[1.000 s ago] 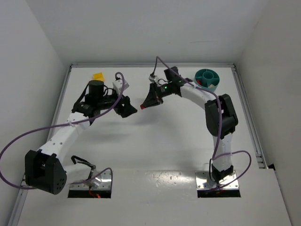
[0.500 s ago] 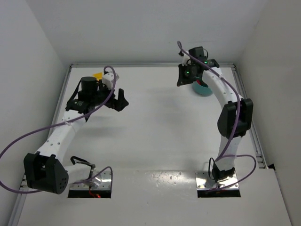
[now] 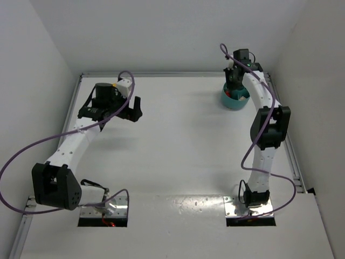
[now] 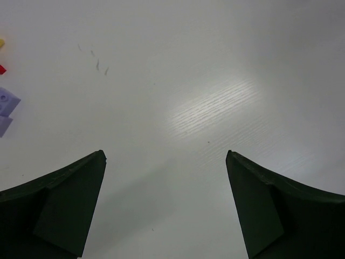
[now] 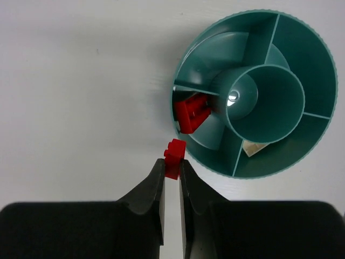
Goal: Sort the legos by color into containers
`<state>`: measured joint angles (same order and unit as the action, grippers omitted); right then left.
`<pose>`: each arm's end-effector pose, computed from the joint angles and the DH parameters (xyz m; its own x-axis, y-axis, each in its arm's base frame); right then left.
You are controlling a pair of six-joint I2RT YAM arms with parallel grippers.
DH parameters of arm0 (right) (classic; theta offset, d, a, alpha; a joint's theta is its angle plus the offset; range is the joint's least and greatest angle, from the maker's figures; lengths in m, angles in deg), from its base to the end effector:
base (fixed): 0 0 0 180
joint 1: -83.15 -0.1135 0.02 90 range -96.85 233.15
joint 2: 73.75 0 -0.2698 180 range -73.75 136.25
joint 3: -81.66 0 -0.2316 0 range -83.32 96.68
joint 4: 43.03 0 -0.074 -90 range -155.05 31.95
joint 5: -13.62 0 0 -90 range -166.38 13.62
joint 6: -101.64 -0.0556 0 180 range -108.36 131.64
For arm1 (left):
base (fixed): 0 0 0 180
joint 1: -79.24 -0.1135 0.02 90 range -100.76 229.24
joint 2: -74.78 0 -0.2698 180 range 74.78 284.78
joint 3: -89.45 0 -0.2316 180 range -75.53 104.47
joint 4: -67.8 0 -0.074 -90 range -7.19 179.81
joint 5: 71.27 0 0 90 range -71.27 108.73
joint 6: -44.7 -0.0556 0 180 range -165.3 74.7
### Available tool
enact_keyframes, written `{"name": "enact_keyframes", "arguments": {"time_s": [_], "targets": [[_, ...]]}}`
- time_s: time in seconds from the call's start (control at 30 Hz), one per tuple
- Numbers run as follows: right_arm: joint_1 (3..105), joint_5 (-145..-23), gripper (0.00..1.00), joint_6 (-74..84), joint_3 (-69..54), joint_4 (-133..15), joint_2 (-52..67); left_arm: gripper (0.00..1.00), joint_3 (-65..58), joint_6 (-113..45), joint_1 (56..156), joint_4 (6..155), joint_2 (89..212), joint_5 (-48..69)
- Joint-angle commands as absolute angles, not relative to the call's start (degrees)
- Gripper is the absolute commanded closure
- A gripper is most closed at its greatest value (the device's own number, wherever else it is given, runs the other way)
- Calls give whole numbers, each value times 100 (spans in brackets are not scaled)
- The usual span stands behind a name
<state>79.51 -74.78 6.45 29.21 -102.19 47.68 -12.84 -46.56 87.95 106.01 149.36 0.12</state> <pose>0.4680 0.0282 0.2649 -0.7984 0.0398 -0.6008 0.0256 0.9992 0.0322 0.2772 -0.0604 0.3134 -0.5591 0.1067 -0.8222 0.4141 0.8951 -0.1654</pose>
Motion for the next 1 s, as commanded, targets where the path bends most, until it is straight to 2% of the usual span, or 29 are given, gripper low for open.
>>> {"name": "enact_keyframes", "arguments": {"time_s": [0.0, 0.3, 0.37, 0.43, 0.6, 0.7, 0.93, 0.97], "targets": [[7990, -7270, 100, 804, 3374, -10226, 4938, 0, -1023, -4706, 8838, 10610, 15010, 448], [8043, -6874, 100, 856, 3542, -10278, 5176, 0, -1076, -4583, 8838, 10391, 15010, 449], [8043, -6803, 97, 856, 3603, -10278, 5237, 0, -997, -4268, 8838, 10478, 15194, 870], [8043, -6743, 93, 856, 3603, -10278, 5238, 0, -874, -4267, 8838, 10548, 15326, 941], [8043, -6628, 68, 856, 3551, -10278, 5238, 0, -698, -4389, 8890, 10671, 15449, 1178], [8043, -6628, 57, 856, 3551, -10278, 5238, 0, -698, -4390, 8891, 10672, 15449, 1390], [8043, -7268, 56, 804, 3384, -10331, 4641, 0, -567, -4715, 8662, 10549, 15633, 1617], [7973, -7374, 56, 804, 3323, -10331, 4536, 5, -496, -4785, 8610, 10549, 15730, 1618]]}}
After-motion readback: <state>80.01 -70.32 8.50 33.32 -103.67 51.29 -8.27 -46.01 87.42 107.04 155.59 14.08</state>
